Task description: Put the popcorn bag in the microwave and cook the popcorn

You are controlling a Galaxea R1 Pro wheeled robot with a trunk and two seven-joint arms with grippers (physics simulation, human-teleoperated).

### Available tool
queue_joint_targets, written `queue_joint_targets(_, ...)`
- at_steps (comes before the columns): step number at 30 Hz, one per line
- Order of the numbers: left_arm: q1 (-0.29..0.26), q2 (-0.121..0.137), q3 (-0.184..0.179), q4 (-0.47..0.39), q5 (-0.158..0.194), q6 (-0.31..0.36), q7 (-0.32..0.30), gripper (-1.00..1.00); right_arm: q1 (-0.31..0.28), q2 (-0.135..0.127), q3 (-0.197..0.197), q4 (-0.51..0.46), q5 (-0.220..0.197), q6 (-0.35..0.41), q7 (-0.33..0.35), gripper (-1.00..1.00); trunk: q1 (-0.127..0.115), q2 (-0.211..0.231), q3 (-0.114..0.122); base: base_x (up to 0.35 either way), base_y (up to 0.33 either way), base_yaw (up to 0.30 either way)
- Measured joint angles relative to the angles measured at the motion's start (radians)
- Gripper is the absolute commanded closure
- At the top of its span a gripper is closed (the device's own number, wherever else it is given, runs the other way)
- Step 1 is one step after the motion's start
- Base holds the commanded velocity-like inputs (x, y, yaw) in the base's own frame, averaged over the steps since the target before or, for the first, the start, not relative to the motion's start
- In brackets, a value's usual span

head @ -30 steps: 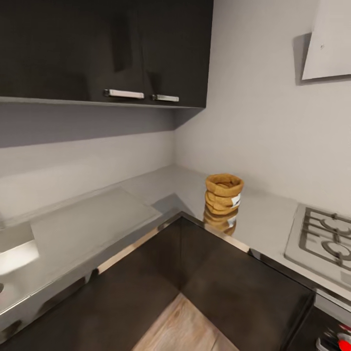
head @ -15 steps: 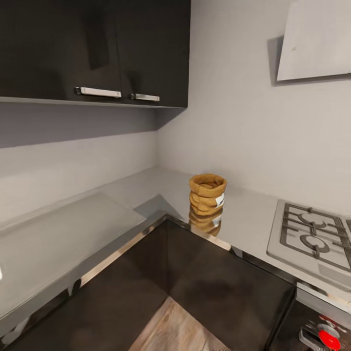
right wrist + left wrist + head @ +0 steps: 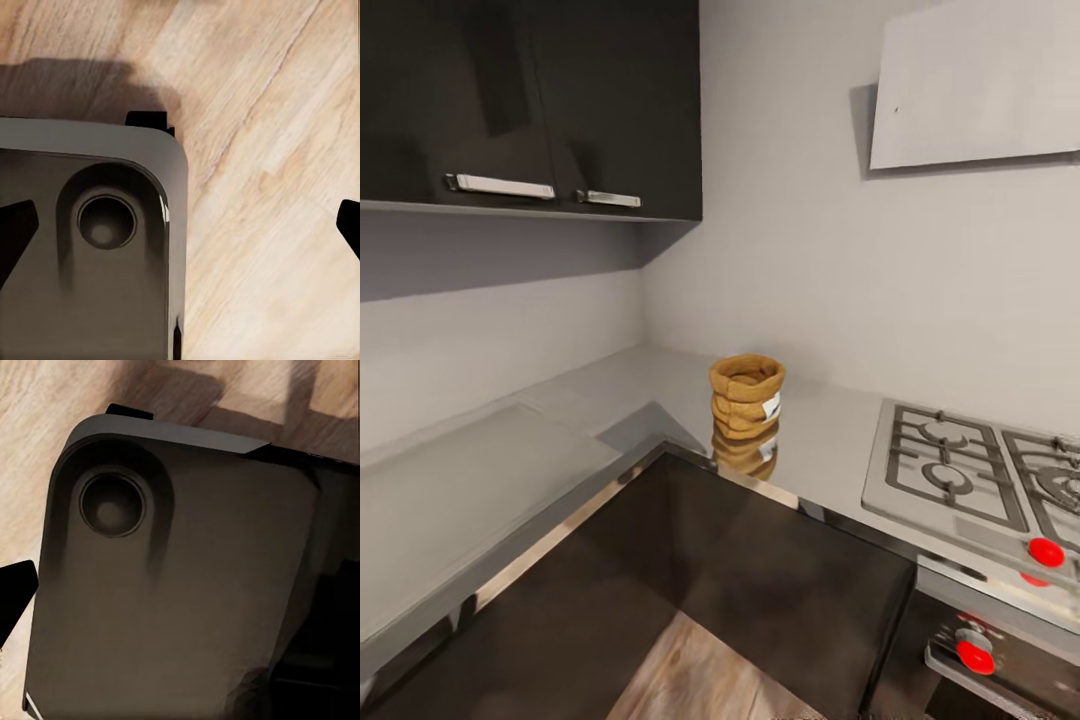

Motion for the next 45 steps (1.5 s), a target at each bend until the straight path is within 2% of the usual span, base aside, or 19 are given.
queue_joint_targets(11, 0.000, 0.000, 0.000, 0.001, 0.000, 0.000, 0.000, -1.00, 0.000, 0.000, -0.001, 0.000, 0.001, 0.000, 0.000, -1.00, 0.000, 0.000, 0.000, 0.000, 0.000, -0.237)
queue_joint_targets(22, 0.000, -0.001, 0.000, 0.002, 0.000, -0.001, 0.000, -1.00, 0.000, -0.003, 0.000, 0.000, 0.002, 0.001, 0.000, -1.00, 0.000, 0.000, 0.000, 0.000, 0.004, -0.027)
queue_joint_targets(37, 0.000, -0.003, -0.001, 0.002, -0.001, -0.002, 0.001, -1.00, 0.000, 0.000, 0.000, 0.000, 0.002, 0.000, 0.000, -1.00, 0.000, 0.000, 0.000, 0.000, 0.215, -0.002)
queue_joint_targets(45, 0.000, -0.002, -0.001, 0.002, -0.002, -0.002, 0.001, -1.00, 0.000, 0.000, 0.000, 0.000, 0.001, 0.000, 0.000, -1.00, 0.000, 0.000, 0.000, 0.000, 0.023, -0.213)
